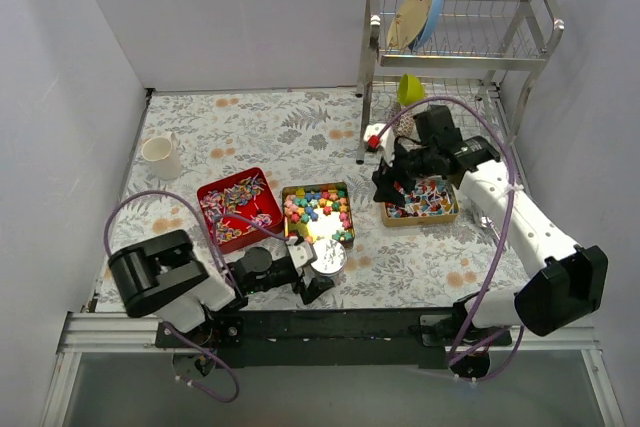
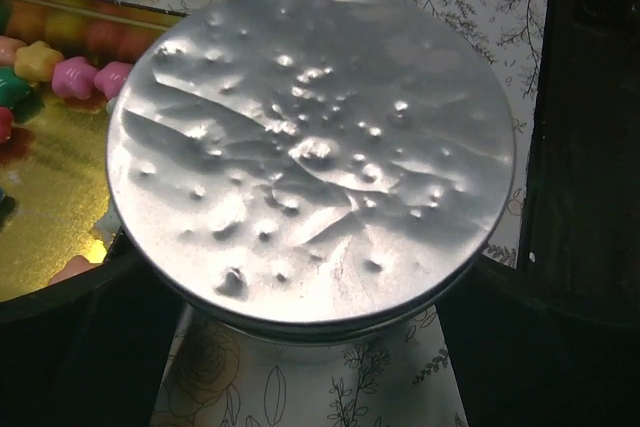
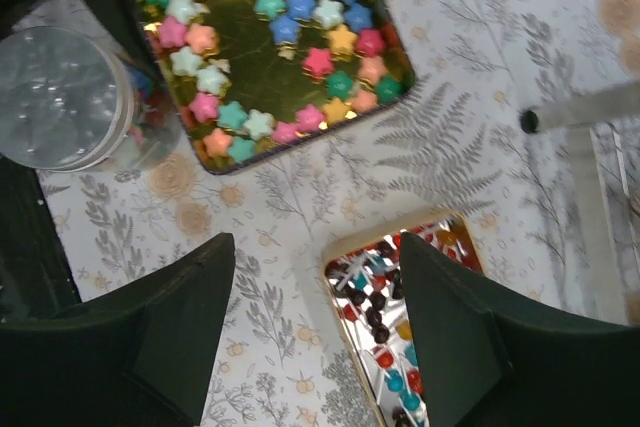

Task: Pack the candies
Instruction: Screw the bottle lid onto the packing bottle.

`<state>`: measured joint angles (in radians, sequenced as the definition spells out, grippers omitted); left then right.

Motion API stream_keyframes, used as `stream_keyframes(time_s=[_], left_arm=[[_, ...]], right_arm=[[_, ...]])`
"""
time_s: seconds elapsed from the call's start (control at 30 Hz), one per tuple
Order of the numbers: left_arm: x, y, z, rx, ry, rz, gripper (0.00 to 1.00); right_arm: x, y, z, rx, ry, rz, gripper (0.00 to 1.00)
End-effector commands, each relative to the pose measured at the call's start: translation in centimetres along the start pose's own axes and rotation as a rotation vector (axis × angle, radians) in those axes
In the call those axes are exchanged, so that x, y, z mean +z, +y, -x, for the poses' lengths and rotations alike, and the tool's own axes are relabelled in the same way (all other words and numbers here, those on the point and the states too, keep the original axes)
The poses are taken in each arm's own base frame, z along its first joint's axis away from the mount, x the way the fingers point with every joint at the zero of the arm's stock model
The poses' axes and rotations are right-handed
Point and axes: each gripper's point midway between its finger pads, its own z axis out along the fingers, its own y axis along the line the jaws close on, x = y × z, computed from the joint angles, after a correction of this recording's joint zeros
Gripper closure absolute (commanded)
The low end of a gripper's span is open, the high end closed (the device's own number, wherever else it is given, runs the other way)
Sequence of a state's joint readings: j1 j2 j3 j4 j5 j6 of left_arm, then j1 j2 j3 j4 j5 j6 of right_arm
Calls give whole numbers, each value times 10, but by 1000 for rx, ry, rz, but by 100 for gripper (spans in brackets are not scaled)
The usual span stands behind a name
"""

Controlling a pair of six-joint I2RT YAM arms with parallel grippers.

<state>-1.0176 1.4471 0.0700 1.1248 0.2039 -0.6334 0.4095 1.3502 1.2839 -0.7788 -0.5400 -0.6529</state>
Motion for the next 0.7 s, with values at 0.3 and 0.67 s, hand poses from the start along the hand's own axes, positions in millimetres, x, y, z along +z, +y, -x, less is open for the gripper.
stream_keyframes(time_s=[0.3,0.67], left_arm=[[16,-9,29,105,-247,-64,15],[14,-11,28,108,-235,-74,56]], right_arm=[[53,118,17,-248,-59,357,51],[76,173,3,-318,-27,543,51]])
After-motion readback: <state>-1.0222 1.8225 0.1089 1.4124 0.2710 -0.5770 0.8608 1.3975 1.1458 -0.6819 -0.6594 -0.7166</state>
